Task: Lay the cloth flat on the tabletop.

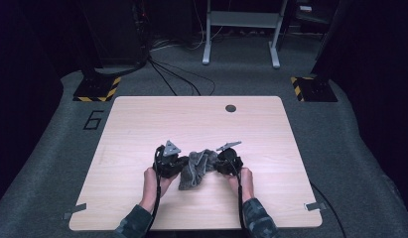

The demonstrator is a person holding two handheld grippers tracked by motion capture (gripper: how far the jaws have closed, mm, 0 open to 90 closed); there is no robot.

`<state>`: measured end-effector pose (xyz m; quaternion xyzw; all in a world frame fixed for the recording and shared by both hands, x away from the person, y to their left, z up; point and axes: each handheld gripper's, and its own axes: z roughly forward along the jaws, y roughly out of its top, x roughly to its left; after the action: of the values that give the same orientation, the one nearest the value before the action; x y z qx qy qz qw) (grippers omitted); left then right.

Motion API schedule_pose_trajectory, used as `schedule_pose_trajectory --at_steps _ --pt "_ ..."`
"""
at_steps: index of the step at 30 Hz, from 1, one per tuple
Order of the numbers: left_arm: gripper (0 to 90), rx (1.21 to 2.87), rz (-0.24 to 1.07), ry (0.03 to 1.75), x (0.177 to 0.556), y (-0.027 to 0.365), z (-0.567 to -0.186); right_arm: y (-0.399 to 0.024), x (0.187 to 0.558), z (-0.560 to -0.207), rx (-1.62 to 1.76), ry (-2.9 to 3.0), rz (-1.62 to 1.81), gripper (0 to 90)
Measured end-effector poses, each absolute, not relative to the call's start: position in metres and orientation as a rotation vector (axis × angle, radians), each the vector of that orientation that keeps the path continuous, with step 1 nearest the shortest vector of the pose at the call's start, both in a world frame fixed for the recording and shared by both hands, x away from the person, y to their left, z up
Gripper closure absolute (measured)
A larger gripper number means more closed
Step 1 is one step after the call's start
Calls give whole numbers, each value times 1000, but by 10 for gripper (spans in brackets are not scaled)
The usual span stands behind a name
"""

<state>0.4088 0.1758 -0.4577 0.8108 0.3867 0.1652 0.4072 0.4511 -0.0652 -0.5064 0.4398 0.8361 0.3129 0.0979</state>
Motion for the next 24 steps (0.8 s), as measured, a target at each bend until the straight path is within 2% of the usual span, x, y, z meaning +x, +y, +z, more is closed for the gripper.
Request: schedule_pose_trajectory --at_steps 14,18,24 --pt "857 2035 435 1022 410 197 -459 -87 441 -502 1285 2508 829 834" --pt "848 2049 397 1034 414 201 -463 -93 438 -500 1295 2530 803 836" --pt "766 2066 399 1099 418 211 -475 -99 436 -499 1313 2521 781 834"
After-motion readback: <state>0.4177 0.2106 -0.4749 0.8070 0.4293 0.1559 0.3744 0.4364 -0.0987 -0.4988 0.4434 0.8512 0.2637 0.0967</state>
